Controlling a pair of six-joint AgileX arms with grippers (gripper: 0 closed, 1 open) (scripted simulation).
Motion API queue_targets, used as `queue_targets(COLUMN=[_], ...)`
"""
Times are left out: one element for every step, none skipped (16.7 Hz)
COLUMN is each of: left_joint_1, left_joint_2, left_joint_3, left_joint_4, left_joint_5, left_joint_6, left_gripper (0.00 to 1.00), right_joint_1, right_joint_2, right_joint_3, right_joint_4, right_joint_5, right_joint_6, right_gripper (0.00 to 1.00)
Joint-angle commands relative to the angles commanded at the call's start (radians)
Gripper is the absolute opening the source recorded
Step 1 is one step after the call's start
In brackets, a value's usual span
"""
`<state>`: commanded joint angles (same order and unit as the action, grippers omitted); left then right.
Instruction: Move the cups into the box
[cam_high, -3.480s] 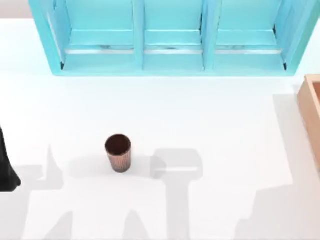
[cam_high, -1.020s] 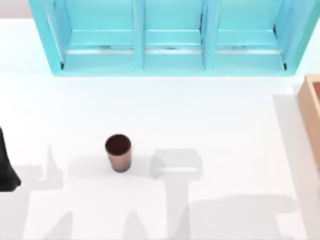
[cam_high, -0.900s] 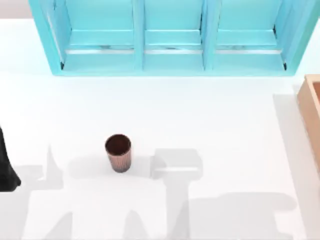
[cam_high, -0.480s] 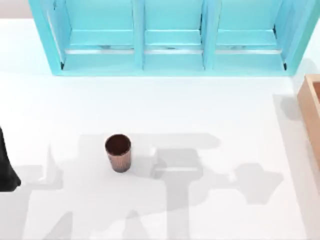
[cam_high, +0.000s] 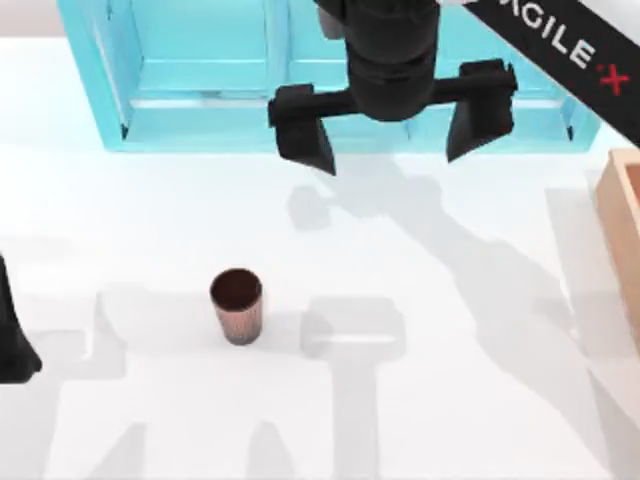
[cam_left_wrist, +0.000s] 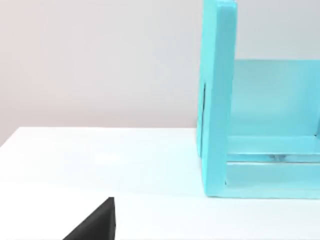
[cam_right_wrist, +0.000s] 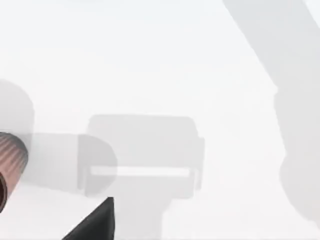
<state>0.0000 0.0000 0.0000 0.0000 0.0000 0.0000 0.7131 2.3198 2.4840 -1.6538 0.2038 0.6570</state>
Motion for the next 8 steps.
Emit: queue_targets(left_joint_1=[0.000, 0.000, 0.000, 0.000, 0.000, 0.000, 0.000, 0.000], left_joint_2=[0.000, 0.000, 0.000, 0.000, 0.000, 0.000, 0.000, 0.000], left_joint_3=[0.000, 0.000, 0.000, 0.000, 0.000, 0.000, 0.000, 0.000], left_joint_4=[0.000, 0.000, 0.000, 0.000, 0.000, 0.000, 0.000, 0.000], left_joint_5=[0.000, 0.000, 0.000, 0.000, 0.000, 0.000, 0.000, 0.000], left_joint_6=[0.000, 0.000, 0.000, 0.000, 0.000, 0.000, 0.000, 0.000], left_gripper=[1.00, 1.00, 1.00, 1.00, 1.00, 1.00, 1.00, 1.00], right_joint_1=[0.061, 0.113, 0.158, 0.200, 0.240, 0.273, 0.298, 0.314], right_joint_2=[0.061, 0.119, 0.173, 0.221, 0.262, 0.295, 0.322, 0.341], right_joint_3=[0.073, 0.143, 0.208, 0.266, 0.315, 0.355, 0.385, 0.406], right_joint_4=[-0.002, -0.002, -0.001, 0.000, 0.002, 0.003, 0.004, 0.005], right_joint_5=[0.011, 0.021, 0.030, 0.039, 0.046, 0.053, 0.058, 0.062], right_joint_6=[0.066, 0.128, 0.186, 0.239, 0.286, 0.324, 0.352, 0.371], right_gripper=[1.00, 1.00, 1.00, 1.00, 1.00, 1.00, 1.00, 1.00])
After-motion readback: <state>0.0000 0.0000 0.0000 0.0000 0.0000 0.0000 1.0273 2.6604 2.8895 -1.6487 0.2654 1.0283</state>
